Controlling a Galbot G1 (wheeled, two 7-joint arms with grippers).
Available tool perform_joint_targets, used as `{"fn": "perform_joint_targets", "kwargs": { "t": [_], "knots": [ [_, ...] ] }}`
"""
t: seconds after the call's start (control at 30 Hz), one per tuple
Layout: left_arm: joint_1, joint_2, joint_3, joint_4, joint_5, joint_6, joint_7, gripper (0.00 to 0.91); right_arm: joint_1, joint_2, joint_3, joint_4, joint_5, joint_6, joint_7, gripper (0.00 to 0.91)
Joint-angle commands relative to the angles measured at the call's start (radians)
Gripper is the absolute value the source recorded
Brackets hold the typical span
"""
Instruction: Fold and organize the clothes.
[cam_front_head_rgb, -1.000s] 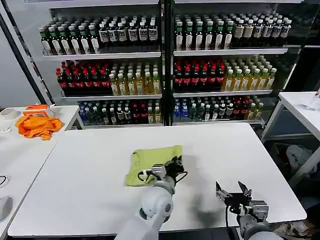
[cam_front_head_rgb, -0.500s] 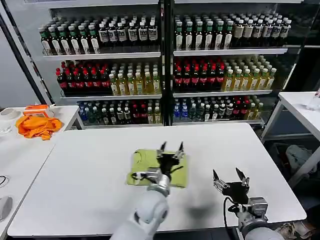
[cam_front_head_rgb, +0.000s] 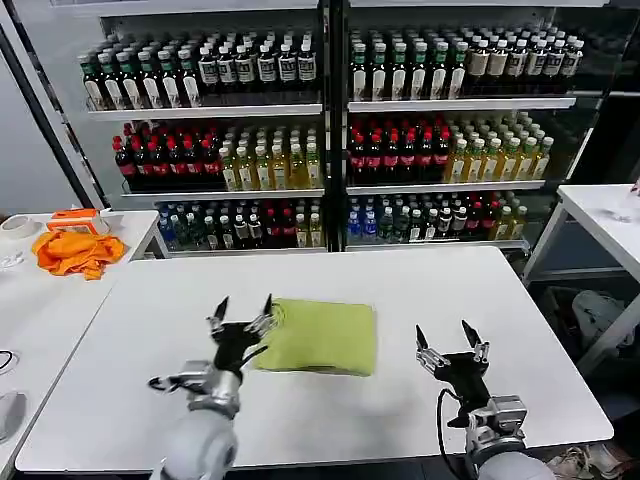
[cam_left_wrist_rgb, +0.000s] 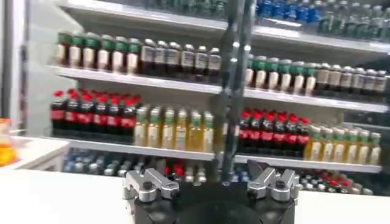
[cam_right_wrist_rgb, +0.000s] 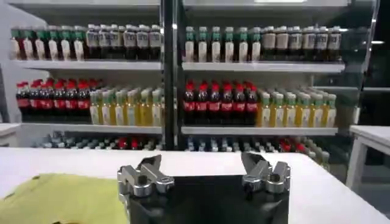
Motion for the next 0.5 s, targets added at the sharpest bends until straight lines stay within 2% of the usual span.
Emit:
{"fn": "perform_joint_targets", "kwargs": {
  "t": [0.03, 0.5],
  "knots": [
    [0.261, 0.043, -0.171, -0.186, -0.026, 0.011, 0.051, 0.907, -0.018, 0.009, -0.029, 0.008, -0.044, 0.065, 0.001, 0.907],
    [0.299, 0.036, -0.177, -0.236, -0.020, 0.008, 0.072, 0.907, -0.043, 0.020, -0.019, 0.054, -0.059, 0.056, 0.009, 0.907]
  ]
}}
